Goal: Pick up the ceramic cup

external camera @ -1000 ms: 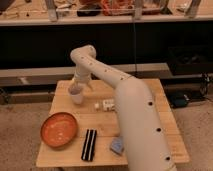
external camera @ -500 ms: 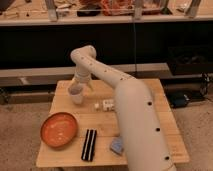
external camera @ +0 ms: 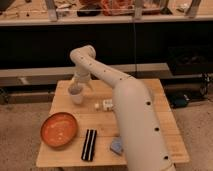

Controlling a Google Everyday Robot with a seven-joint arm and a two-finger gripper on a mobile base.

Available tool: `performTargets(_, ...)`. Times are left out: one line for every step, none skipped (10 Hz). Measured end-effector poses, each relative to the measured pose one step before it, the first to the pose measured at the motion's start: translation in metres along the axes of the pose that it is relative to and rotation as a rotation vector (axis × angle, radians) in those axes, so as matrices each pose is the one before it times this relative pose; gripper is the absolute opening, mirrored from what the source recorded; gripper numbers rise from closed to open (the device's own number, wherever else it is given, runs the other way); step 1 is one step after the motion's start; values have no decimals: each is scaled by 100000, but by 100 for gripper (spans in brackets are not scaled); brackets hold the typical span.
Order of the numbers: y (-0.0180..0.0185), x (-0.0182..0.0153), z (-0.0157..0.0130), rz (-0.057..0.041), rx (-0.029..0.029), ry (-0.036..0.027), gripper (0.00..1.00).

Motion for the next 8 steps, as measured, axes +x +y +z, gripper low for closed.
performTargets(42, 48, 96, 108, 4, 18, 80)
performTargets(33, 89, -49, 118, 18, 149, 80)
performTargets(-36, 53, 52, -34, -55, -11, 80)
performTargets(-49, 87, -29, -15, -12, 190, 80)
performTargets(-65, 53, 4, -53, 18, 127, 80)
performTargets(2, 66, 49, 10, -57, 102, 80)
performTargets(-37, 47, -36, -21, 2, 84, 80)
performTargets(23, 52, -28, -22, -57, 57, 80)
